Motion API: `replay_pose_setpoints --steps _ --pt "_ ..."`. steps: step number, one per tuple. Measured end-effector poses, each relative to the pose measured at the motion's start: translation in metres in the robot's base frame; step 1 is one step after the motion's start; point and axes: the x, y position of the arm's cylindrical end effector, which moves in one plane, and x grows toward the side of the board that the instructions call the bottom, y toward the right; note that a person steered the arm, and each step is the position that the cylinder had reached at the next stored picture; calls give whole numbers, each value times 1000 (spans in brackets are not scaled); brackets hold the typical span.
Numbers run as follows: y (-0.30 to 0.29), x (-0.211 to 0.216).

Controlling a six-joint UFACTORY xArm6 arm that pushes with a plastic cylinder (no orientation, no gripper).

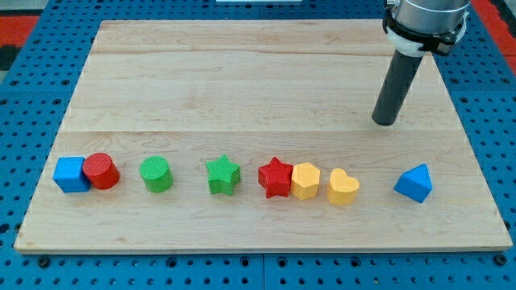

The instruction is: Separate the yellow heart from the group of blocks

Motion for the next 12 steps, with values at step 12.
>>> replay_pose_setpoints --steps 12 --pt "-100 155"
